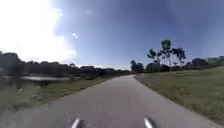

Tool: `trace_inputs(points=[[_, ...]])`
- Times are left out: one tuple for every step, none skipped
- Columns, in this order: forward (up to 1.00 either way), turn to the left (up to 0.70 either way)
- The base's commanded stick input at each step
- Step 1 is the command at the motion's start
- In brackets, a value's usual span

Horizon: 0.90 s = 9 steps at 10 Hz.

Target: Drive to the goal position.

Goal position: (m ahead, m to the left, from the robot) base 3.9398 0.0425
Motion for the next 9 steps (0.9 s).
trace_inputs(points=[[0.7, 0.0], [0.7, 0.0], [0.7, 0.0], [0.7, 0.0], [0.7, 0.0], [0.7, 0.0], [0.7, 0.0], [0.7, 0.0], [0.7, 0.0]])
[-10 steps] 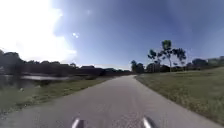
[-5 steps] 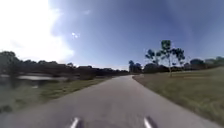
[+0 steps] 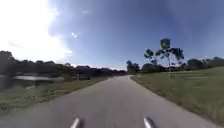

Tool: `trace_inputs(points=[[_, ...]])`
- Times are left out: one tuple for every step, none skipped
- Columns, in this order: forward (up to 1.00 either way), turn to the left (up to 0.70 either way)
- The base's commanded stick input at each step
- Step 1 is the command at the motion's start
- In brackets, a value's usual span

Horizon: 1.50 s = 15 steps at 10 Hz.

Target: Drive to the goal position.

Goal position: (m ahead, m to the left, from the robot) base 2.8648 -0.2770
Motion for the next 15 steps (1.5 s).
trace_inputs(points=[[0.7, 0.0], [0.7, 0.0], [0.7, 0.0], [0.7, 0.0], [0.7, 0.0], [0.7, 0.0], [0.7, 0.0], [0.7, 0.0], [0.7, 0.0], [0.7, 0.0], [0.7, 0.0], [0.7, 0.0], [0.7, 0.0], [0.7, 0.0], [0.7, 0.0]])
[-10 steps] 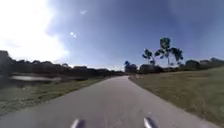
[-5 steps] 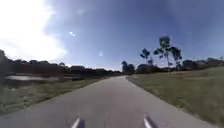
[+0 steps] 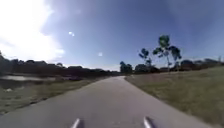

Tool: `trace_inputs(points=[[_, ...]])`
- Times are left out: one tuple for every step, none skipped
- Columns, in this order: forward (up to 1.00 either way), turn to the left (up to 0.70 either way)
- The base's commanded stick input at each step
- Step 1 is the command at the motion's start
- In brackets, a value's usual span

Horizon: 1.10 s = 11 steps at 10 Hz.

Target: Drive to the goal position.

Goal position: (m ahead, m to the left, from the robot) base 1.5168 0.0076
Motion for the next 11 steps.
trace_inputs(points=[[0.7, 0.0], [0.7, 0.0], [0.7, 0.0], [0.7, 0.0], [0.7, 0.0], [0.7, 0.0], [0.7, 0.0], [0.7, 0.0], [0.7, 0.0], [0.7, 0.0], [0.0, 0.0]])
